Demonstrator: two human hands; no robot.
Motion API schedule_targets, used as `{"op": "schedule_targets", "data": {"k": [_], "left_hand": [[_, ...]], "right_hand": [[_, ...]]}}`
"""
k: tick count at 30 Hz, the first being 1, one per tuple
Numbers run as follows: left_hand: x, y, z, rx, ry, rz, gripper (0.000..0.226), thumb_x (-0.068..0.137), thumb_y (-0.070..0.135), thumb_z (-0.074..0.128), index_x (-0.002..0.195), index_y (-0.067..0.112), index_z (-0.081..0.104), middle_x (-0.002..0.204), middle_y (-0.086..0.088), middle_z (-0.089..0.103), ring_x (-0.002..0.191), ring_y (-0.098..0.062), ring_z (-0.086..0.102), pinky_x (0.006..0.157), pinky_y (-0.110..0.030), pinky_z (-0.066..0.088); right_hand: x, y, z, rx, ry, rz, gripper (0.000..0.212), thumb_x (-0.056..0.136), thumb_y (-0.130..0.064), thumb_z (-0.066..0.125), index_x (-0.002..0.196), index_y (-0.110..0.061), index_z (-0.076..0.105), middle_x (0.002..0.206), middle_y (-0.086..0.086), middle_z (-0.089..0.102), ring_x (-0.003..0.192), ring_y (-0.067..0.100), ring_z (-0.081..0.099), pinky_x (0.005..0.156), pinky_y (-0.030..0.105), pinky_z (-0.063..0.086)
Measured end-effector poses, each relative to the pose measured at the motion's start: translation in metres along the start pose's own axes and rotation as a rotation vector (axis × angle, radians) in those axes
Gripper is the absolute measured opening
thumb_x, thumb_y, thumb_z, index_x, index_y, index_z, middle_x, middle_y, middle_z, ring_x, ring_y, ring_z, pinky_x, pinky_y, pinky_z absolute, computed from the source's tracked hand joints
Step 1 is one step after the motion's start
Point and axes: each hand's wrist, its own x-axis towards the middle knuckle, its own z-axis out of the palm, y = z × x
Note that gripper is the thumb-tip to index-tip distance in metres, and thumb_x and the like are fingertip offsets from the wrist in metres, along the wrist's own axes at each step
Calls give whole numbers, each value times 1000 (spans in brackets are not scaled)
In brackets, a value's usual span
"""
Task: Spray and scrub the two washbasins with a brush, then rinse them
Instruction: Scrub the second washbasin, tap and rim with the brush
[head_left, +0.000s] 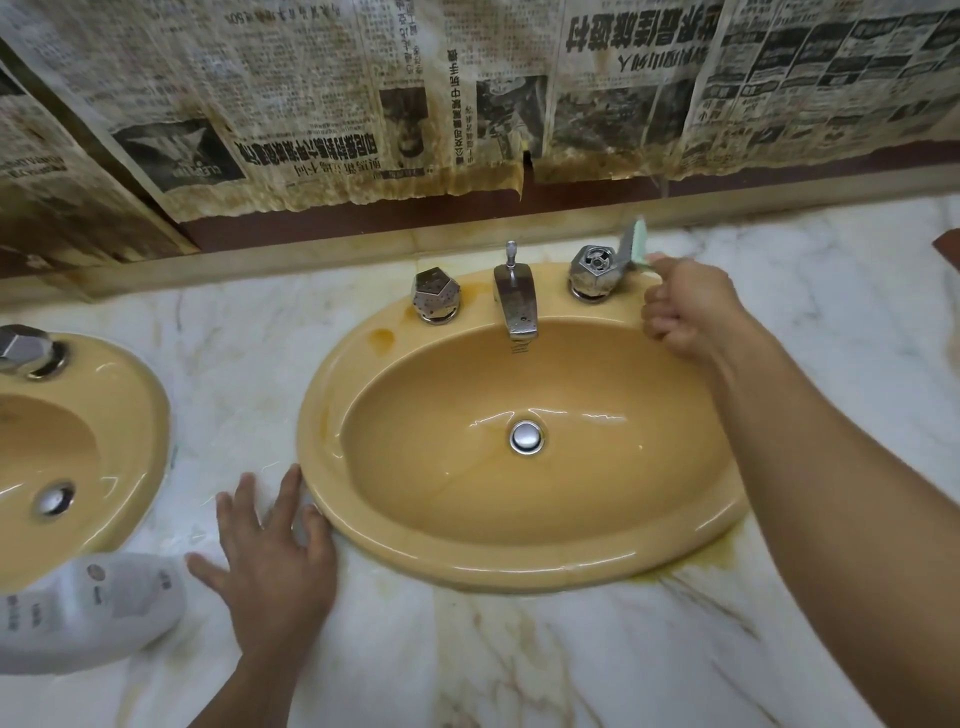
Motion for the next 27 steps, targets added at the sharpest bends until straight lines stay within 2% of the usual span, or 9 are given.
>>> {"op": "schedule_targets", "data": {"k": [3, 10, 12, 14, 16, 18, 20, 24, 27], "left_hand": [[-1, 1, 0, 4, 5, 6, 61, 97, 53, 25, 151, 37, 48, 165, -2, 24, 157, -20, 7, 118, -68, 0], [-2, 3, -2, -17, 3, 1, 61, 98, 53, 24, 151, 37, 47, 165, -2, 23, 157, -20, 6, 118, -69, -1], [-2, 2, -2, -22, 2, -1, 61, 98, 54, 24, 152, 37, 47, 166, -2, 23, 157, -20, 7, 118, -69, -1], [-2, 3, -2, -24, -2, -10, 62, 97, 54, 24, 152, 37, 47, 166, -2, 23, 157, -20, 6, 119, -68, -2], [-2, 4, -3, -26, -1, -11, 62, 97, 54, 24, 152, 37, 47, 166, -2, 23, 157, -19, 6, 119, -67, -2], [-3, 5, -4, -34, -2, -9, 61, 97, 54, 24, 151, 38, 47, 166, -1, 22, 157, -19, 5, 119, -66, -3], [-2, 3, -4, -40, -4, -3, 59, 98, 54, 25, 151, 39, 48, 166, -1, 22, 157, -18, 5, 120, -66, -4], [-2, 1, -4, -46, -8, -4, 54, 100, 52, 29, 150, 41, 48, 166, 0, 22, 157, -17, 5, 120, -66, -4], [-1, 0, -3, -39, -14, -8, 48, 104, 47, 34, 150, 39, 48, 165, 0, 22, 157, -18, 5, 120, -66, -3]], "right_hand": [[3, -1, -16, -105, -63, 30, 36, 104, -18, 47, 138, -13, 53, 60, -4, 26, 37, 4, 17, 35, 14, 10], [-3, 24, -17, -98, -63, 4, 30, 105, -18, 45, 131, -20, 59, 61, -3, 24, 37, 5, 18, 35, 13, 12], [3, 9, -14, -197, -19, -44, 31, 103, -17, 47, 130, -15, 62, 57, -3, 28, 37, 7, 20, 37, 13, 13], [0, -7, -11, -346, 48, -173, 26, 97, -18, 53, 115, -17, 72, 50, -3, 38, 40, 13, 27, 39, 15, 20], [-12, -16, -5, -558, 108, -374, 25, 92, -24, 56, 105, -27, 76, 66, -1, 60, 50, 19, 44, 44, 23, 36], [-30, -10, 9, -766, 51, -561, 34, 94, -25, 55, 123, -30, 72, 95, 2, 69, 68, 21, 59, 61, 30, 47], [-42, 7, 26, -996, -106, -655, 39, 98, -21, 53, 135, -24, 65, 107, 9, 67, 82, 26, 61, 69, 30, 47], [-31, 37, 31, -1274, -167, -635, 44, 101, -16, 47, 144, -18, 50, 120, 22, 59, 98, 32, 51, 81, 34, 45], [-35, 47, 5, -1339, -129, -567, 43, 104, -22, 46, 148, -21, 47, 115, 23, 61, 106, 37, 54, 79, 38, 46]]}}
